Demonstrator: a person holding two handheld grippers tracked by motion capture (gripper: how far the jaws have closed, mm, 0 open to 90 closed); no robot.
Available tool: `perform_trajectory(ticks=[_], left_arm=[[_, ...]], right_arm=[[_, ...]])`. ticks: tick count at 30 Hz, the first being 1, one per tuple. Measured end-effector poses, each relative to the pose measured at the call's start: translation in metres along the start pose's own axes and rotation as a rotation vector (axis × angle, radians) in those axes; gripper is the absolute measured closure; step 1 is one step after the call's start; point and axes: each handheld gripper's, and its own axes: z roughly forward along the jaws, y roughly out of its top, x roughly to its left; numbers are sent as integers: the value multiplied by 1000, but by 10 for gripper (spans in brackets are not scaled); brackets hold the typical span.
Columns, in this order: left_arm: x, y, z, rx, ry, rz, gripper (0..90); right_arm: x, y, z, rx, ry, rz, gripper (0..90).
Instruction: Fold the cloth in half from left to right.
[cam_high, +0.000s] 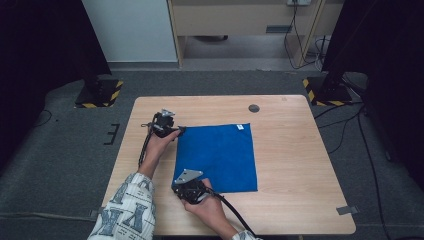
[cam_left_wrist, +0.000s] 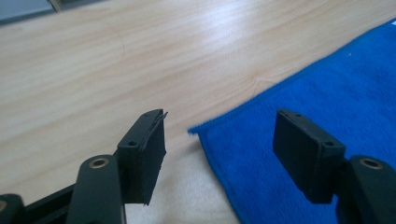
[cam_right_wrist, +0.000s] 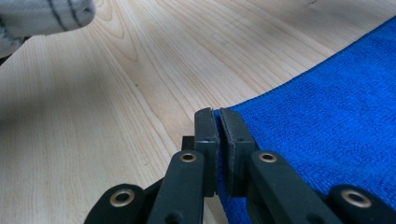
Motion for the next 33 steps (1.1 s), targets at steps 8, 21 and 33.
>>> perform_trajectory(ticks=[8, 21, 33], left_arm=[[13, -11, 16, 10, -1, -78, 360], [9, -15, 27, 29, 7, -20, 511], [6, -10, 16, 10, -89, 4, 893]], right_arm=[[0, -1, -1, -6, 14, 17, 867], [1, -5, -1, 1, 20, 17, 867], [2, -6, -8, -5, 5, 7, 868]])
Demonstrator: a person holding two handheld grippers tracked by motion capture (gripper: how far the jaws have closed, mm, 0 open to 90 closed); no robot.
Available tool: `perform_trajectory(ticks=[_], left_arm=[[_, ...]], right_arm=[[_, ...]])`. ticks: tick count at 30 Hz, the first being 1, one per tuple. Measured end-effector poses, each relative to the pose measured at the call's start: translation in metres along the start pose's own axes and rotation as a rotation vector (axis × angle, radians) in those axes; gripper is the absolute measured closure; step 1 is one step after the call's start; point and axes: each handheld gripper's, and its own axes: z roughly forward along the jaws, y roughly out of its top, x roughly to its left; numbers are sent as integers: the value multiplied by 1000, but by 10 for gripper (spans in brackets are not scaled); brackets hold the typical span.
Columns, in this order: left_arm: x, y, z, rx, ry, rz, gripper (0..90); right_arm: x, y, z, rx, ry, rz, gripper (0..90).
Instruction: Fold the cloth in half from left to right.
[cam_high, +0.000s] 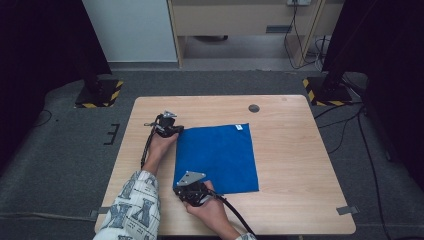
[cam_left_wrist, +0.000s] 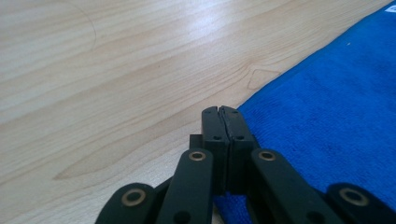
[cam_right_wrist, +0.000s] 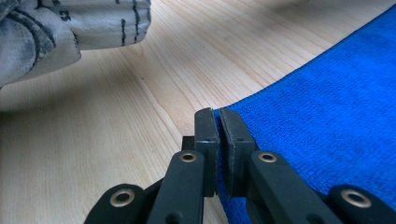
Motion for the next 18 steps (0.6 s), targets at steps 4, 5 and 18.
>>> perform_trajectory(ticks=[4, 5, 18], left_arm=[[-6, 9, -13, -40, 6, 13, 894], [-8, 12, -17, -49, 8, 16, 895], [-14, 39, -47, -61, -2, 58, 897]], right_arm=[[1, 1, -8, -15, -11, -2, 868], [1, 1, -10, -17, -15, -1, 868], [14, 10, -20, -48, -39, -4, 871]])
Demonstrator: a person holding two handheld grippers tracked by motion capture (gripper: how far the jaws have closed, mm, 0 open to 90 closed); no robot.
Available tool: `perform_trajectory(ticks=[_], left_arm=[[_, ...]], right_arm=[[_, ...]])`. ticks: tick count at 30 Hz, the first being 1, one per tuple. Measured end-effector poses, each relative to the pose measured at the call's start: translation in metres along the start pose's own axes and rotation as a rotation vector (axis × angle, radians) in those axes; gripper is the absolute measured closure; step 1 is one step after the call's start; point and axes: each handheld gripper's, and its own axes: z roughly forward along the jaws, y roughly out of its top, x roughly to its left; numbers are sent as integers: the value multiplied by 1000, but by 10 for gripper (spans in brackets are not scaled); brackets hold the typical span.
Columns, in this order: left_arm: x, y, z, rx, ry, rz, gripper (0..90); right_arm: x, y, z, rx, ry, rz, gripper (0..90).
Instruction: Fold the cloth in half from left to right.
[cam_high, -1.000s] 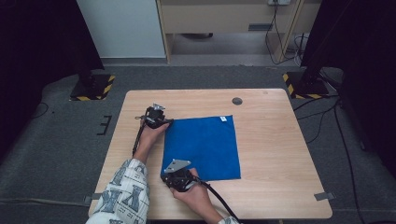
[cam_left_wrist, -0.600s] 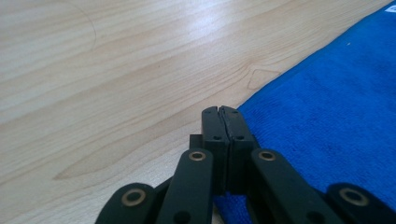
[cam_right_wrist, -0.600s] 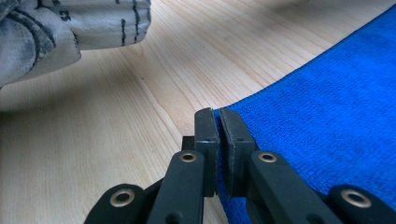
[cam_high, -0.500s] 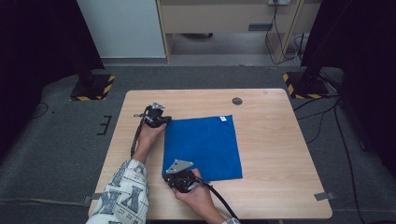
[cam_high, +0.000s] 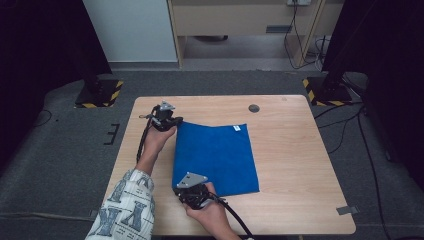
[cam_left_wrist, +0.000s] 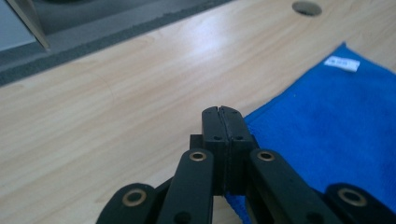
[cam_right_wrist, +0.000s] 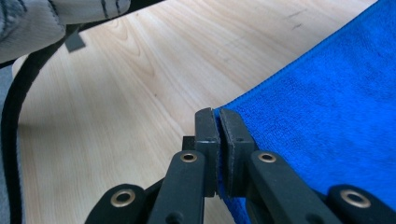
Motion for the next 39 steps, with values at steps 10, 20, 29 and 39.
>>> perform_trajectory(ticks=[10, 20, 29, 39], left_arm=[[5, 5, 4, 28, 3, 25, 897], [18, 0, 3, 39, 17, 2, 897], [24, -1, -4, 38, 16, 11, 898], [35, -4, -20, 32, 30, 1, 898]], right_arm=[[8, 13, 0, -39, -22, 39, 871], [19, 28, 7, -68, -47, 36, 872], [28, 26, 11, -64, -44, 19, 874], [38, 33, 20, -63, -33, 11, 874]])
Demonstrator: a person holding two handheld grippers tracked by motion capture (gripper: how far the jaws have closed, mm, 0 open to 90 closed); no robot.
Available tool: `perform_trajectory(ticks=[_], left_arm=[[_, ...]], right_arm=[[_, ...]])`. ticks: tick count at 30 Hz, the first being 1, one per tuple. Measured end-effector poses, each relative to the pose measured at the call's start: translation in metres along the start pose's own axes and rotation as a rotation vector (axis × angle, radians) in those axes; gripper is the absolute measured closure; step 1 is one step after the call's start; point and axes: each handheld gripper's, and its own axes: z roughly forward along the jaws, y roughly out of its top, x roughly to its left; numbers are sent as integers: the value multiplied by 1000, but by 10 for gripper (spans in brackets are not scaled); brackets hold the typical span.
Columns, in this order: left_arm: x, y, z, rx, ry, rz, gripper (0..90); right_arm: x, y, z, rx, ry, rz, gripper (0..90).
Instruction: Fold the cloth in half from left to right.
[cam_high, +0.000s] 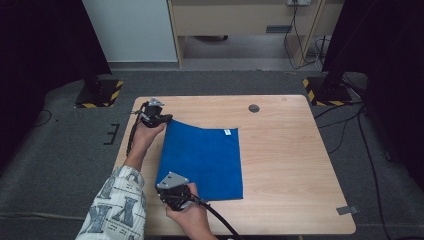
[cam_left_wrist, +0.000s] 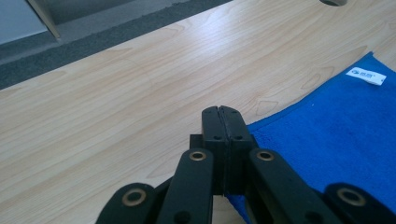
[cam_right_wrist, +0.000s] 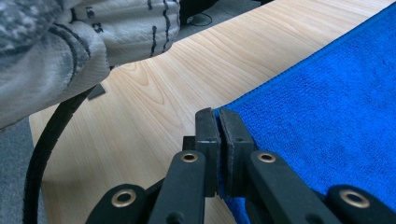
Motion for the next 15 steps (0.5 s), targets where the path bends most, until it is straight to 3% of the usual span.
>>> perform_trajectory(ticks=[7, 9, 15], left_arm=[[2, 2, -12, -12, 7, 2, 898], [-1, 3, -9, -12, 5, -3, 897], [-16, 7, 8, -3, -9, -8, 897]], right_arm=[[3, 1, 5, -18, 25, 41, 873], [0, -2, 4, -19, 39, 73, 874], [-15, -11, -11, -28, 21, 85, 874]])
